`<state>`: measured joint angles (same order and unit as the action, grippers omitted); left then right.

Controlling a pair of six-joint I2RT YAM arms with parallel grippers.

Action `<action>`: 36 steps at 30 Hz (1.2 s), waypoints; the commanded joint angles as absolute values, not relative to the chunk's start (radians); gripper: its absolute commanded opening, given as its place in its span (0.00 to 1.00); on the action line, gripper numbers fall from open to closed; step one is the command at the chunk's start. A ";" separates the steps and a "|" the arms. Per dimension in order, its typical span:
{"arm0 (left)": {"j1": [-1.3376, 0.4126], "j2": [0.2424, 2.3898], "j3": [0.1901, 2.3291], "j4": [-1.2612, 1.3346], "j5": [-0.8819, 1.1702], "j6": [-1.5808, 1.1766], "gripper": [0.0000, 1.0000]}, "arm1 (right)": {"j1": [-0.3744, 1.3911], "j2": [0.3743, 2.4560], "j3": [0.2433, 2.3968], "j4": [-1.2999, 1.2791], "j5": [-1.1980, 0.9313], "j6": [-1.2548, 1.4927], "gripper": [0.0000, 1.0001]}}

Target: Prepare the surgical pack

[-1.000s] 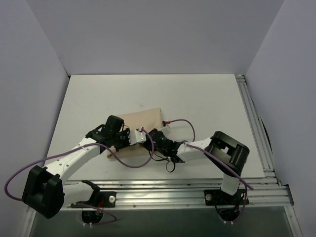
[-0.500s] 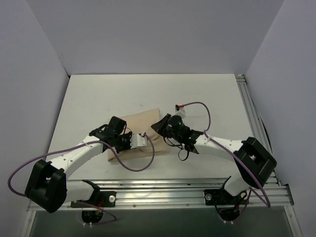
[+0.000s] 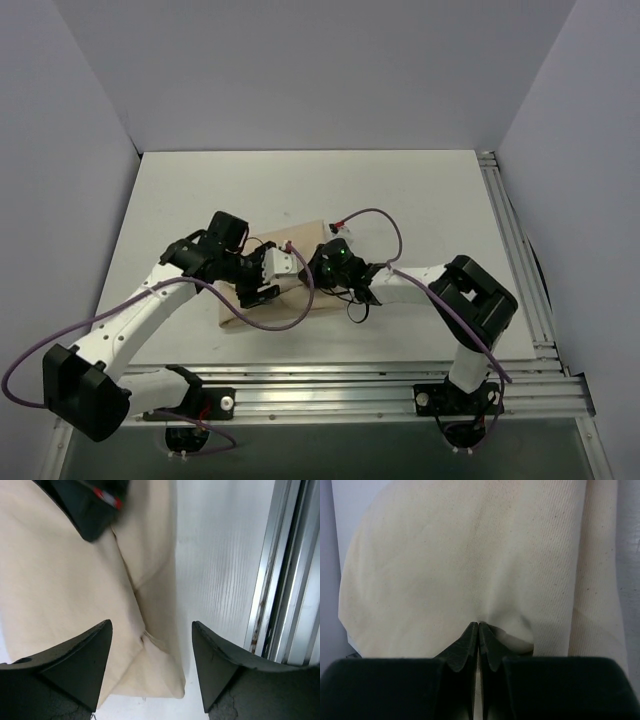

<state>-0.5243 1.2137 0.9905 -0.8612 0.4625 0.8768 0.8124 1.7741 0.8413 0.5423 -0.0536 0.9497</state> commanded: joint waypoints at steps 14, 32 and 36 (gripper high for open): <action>-0.609 1.387 0.810 -0.408 0.089 0.577 0.69 | 0.762 1.583 0.881 0.333 -0.029 0.773 0.01; -0.638 1.236 0.821 -0.524 0.252 0.609 0.74 | 0.572 1.739 0.994 0.351 -0.264 0.520 0.67; -0.637 1.229 0.883 -0.638 0.348 0.600 0.74 | 0.566 1.781 0.977 0.393 -0.284 0.534 0.64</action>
